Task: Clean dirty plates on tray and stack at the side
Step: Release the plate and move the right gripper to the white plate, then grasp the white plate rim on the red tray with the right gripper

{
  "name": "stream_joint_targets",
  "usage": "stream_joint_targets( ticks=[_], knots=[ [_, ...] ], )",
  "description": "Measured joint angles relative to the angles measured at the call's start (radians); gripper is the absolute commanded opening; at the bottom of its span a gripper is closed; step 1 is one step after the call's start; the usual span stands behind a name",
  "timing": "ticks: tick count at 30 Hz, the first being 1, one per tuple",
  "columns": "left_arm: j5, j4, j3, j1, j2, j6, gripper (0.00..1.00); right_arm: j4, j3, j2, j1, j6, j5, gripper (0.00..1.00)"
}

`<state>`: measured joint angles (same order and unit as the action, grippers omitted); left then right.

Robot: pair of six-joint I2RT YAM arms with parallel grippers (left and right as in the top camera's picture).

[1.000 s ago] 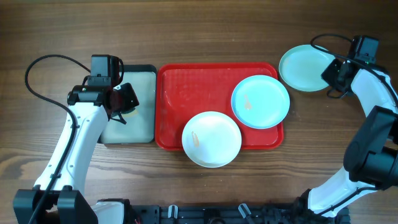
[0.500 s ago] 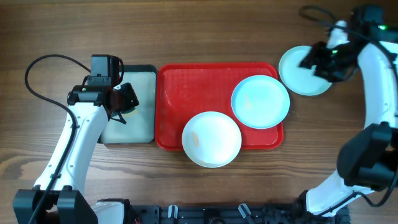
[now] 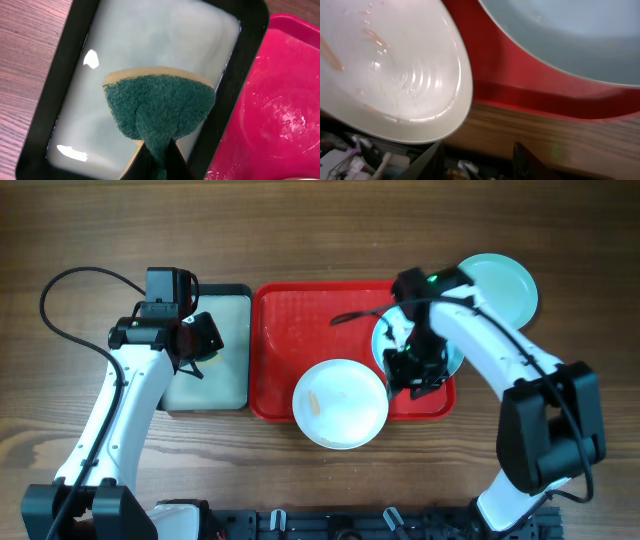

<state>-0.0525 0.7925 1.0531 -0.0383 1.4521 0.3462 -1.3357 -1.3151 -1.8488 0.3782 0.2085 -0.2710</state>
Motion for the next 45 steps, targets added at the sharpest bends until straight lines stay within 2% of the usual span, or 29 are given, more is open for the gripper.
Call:
stream_joint_targets(
  ticks=[3,9,13,17,20,26,33,41,42,43,44,45],
  knots=[
    [0.000,-0.004,0.000,0.000,0.000,0.000,0.04,0.084,0.046,0.000,0.045,0.043,0.007,0.43],
    [0.002,-0.004,0.000,0.000,0.000,0.000,0.04,0.183,0.128,0.000,0.063,0.095,0.015,0.17],
    [0.002,-0.004,0.000,0.000,0.000,0.000,0.04,0.238,0.131,0.000,0.063,0.106,0.018,0.14],
    [0.002,0.002,0.000,0.000,0.000,0.000,0.04,0.249,0.131,0.000,0.063,0.114,0.018,0.15],
    [0.002,0.011,0.000,0.000,0.000,0.000,0.04,0.253,0.132,0.000,0.063,0.121,0.020,0.04],
    [0.002,0.012,0.000,0.000,0.000,0.000,0.04,0.354,0.144,0.000,0.063,0.130,0.026,0.04],
    [0.003,0.014,0.000,0.000,0.000,0.000,0.04,0.697,0.140,0.000,0.064,0.140,0.033,0.04],
    [0.002,0.014,0.000,0.000,0.000,0.000,0.04,0.916,0.137,0.000,0.064,0.233,0.165,0.04],
    [0.002,0.014,0.000,0.000,0.000,0.000,0.04,0.931,0.137,0.000,0.064,0.247,0.180,0.06],
    [0.002,0.014,0.000,0.000,0.000,0.000,0.04,0.946,0.137,0.000,0.064,0.254,0.187,0.14],
    [0.003,0.014,0.000,0.000,0.000,0.000,0.04,0.957,0.137,0.000,0.064,0.256,0.193,0.43],
    [0.003,0.014,0.000,0.000,0.000,0.000,0.04,0.975,0.137,0.000,0.064,0.240,0.202,0.48]
  ],
)
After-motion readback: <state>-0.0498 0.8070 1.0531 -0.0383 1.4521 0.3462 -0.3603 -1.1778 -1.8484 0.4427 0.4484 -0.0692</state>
